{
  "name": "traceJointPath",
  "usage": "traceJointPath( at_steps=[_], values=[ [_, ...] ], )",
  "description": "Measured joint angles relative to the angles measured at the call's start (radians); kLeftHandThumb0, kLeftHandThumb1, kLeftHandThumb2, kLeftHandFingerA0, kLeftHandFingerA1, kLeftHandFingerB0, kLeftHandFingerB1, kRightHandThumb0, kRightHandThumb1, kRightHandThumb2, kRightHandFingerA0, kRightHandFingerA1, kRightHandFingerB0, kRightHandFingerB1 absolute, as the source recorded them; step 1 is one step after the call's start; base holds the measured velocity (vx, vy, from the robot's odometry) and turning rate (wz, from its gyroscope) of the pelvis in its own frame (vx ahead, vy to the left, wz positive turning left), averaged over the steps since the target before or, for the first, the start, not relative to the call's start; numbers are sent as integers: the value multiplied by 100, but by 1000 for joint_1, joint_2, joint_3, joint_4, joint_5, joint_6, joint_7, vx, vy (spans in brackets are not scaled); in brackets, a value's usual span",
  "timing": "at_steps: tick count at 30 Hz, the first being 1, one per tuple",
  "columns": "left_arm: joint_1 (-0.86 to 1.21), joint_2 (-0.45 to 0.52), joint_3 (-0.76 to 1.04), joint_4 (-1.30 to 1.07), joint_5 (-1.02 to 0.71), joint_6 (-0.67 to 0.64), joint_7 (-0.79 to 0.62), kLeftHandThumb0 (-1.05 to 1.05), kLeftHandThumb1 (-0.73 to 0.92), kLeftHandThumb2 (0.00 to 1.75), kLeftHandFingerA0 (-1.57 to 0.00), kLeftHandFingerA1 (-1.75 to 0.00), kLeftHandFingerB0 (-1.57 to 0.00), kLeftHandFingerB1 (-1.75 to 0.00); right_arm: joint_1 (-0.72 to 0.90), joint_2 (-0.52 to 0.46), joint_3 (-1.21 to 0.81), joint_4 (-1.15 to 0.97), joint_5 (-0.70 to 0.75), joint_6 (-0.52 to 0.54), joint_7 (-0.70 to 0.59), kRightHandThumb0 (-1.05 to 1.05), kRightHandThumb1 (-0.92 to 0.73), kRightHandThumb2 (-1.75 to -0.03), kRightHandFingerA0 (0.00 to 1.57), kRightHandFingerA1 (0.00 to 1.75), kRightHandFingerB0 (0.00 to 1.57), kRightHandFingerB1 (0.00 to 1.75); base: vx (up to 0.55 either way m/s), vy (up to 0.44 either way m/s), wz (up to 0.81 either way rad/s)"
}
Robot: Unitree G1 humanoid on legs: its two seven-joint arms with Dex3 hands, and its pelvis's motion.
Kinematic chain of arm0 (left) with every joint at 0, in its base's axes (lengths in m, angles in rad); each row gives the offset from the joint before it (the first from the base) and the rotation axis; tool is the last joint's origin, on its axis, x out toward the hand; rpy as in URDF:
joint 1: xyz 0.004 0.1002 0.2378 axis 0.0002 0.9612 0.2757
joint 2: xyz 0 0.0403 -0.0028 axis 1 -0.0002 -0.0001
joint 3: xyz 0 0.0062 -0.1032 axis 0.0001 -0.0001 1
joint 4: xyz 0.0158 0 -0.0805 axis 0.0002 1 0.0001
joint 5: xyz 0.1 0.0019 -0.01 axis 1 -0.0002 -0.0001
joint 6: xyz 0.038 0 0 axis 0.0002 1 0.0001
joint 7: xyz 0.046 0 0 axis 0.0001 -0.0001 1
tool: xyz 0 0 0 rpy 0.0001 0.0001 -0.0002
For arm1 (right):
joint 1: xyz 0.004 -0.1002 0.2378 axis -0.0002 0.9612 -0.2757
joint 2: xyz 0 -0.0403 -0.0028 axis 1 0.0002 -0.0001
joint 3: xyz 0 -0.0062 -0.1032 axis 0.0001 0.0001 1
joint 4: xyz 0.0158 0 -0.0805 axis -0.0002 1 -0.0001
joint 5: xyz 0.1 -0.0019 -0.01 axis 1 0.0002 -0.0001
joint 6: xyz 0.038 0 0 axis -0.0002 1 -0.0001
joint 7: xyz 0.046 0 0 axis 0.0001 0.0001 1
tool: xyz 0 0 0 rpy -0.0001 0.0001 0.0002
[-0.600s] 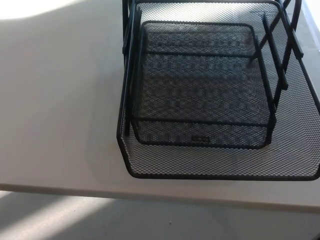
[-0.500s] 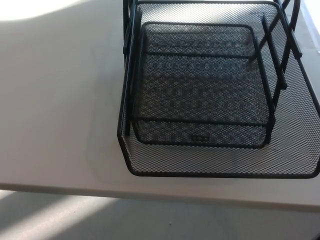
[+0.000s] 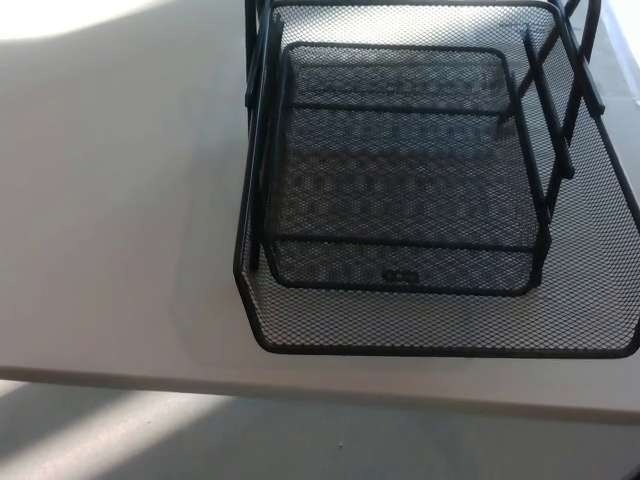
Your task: A balck drawer is kept on the middle of the table and the robot uses its right hand to push it back away from the robot
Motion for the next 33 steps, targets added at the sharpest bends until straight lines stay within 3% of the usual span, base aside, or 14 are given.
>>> traceJointPath(
  at_steps=[4,5,7,8,10,11,12,13,15,18,26,27,28,33],
  values=[
    [0,0,0,0,0,0,0,-64,61,86,-27,-45,-19,-41,45,-21,-19,-131,36,-4,32,-79,-85,-69,28,31,25,29,0,0,0],
    [0,0,0,0,0,0,0,-59,73,62,-34,-33,-25,-29,57,-28,-23,-170,49,-5,42,-79,-86,-68,28,31,25,29,0,0,0],
    [0,0,0,-1,0,0,0,-59,73,62,-34,-33,-25,-29,81,-39,-32,-246,74,-7,59,-79,-86,-68,28,31,25,29,0,0,0],
    [0,0,0,-1,0,0,0,-59,73,61,-35,-33,-25,-29,91,-45,-36,-280,88,-8,68,-78,-70,-107,19,45,19,44,0,0,0],
    [-1,0,-1,-1,0,0,0,-60,72,62,-35,-34,-26,-29,102,-51,-42,-316,102,-9,77,-79,-69,-107,21,45,19,44,0,0,0],
    [-1,0,-1,-1,0,0,0,-58,73,61,-35,-33,-25,-29,115,-61,-50,-367,121,-9,89,-82,-83,-69,29,31,25,30,0,0,0],
    [-1,-1,-1,-1,0,-1,0,-58,73,61,-35,-33,-25,-29,129,-72,-56,-416,141,-10,101,-82,-83,-69,29,31,25,30,0,0,0],
    [-1,-1,-2,-1,0,-1,0,-64,61,86,-27,-45,-20,-41,137,-77,-59,-450,155,-10,110,-82,-88,-67,30,31,28,31,0,0,0],
    [-1,-1,-2,-1,0,-1,0,-61,72,62,-35,-34,-26,-29,148,-86,-62,-505,180,-10,124,-86,-89,-68,33,32,30,31,0,0,0],
    [-1,-1,-2,-1,0,-1,0,-60,72,61,-36,-34,-26,-29,163,-98,-67,-573,215,-11,144,-85,-89,-68,33,33,28,31,0,0,0],
    [-1,-1,-2,-1,0,-2,0,-64,60,86,-27,-46,-19,-41,178,-124,-86,-755,335,-11,208,-78,-88,-67,24,34,24,32,0,0,0],
    [-1,-1,-2,-1,0,-2,0,-63,60,86,-28,-46,-20,-41,178,-126,-86,-766,343,-11,213,-75,-67,-104,18,47,17,45,0,0,0],
    [-1,-1,-2,-1,0,-2,0,-58,73,61,-36,-34,-26,-29,176,-129,-87,-784,358,-10,221,-74,-85,-66,24,34,24,33,0,0,0],
    [-1,-1,-2,-1,0,-2,0,-58,73,61,-36,-34,-26,-29,162,-143,-88,-857,425,-6,256,-72,-84,-66,24,35,25,33,0,0,0]
  ],
)
